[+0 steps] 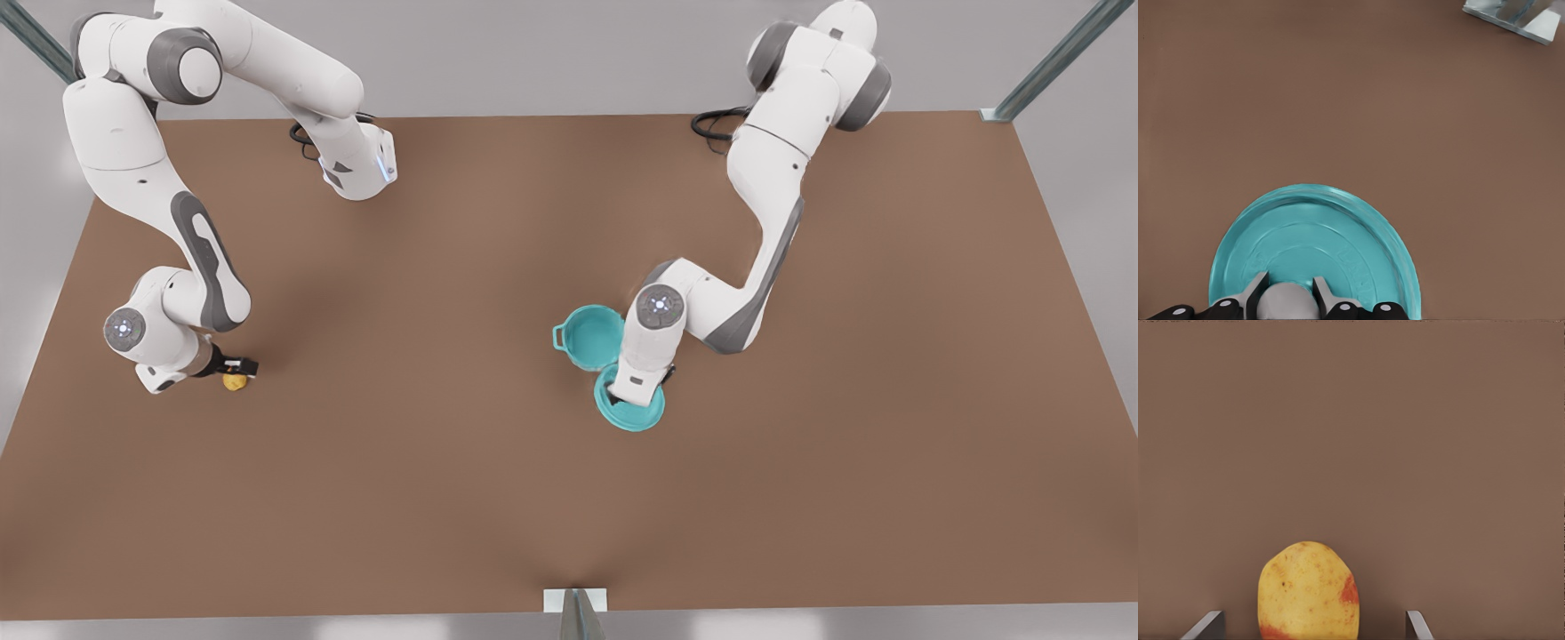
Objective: Open the pot lid and put the potato into the pot
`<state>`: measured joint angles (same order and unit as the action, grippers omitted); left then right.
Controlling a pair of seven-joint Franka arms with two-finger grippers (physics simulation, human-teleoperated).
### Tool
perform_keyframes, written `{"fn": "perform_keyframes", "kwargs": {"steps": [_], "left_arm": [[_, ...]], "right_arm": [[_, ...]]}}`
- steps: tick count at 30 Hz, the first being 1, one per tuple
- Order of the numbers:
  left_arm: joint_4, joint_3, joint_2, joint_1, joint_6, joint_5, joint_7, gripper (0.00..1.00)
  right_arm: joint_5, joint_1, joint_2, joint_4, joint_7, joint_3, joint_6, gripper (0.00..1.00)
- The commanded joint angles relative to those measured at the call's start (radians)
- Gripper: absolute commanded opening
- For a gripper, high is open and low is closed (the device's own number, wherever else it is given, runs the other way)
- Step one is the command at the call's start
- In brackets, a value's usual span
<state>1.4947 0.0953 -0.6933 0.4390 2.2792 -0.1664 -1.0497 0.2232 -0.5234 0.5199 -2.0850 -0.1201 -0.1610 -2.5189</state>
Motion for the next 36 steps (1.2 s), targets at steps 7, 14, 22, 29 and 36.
{"fn": "perform_keyframes", "kwargs": {"steps": [7,14,22,29,36], "left_arm": [[-0.036,-0.005,-0.118,-0.12,0.152,0.004,0.453,1.0],[0.287,-0.031,0.517,-0.37,-0.35,0.211,1.126,1.0],[0.004,-0.006,0.452,-0.381,-0.83,0.15,1.114,1.0],[0.013,0.0,0.463,-0.375,-0.843,0.15,1.091,1.0],[0.004,0.007,0.463,-0.361,-0.843,0.16,1.045,1.0]], "right_arm": [[-0.001,0.003,0.012,0.037,-0.012,-0.002,0.003,1.0],[-0.004,0.019,0.034,0.031,0.036,-0.005,-0.012,0.85],[-0.001,-0.001,0.017,0.017,0.019,-0.019,-0.001,0.86],[-0.001,-0.003,0.014,0.014,0.013,-0.023,-0.001,0.77],[-0.001,-0.01,0.009,0.014,0.01,-0.023,0.0,0.63]]}}
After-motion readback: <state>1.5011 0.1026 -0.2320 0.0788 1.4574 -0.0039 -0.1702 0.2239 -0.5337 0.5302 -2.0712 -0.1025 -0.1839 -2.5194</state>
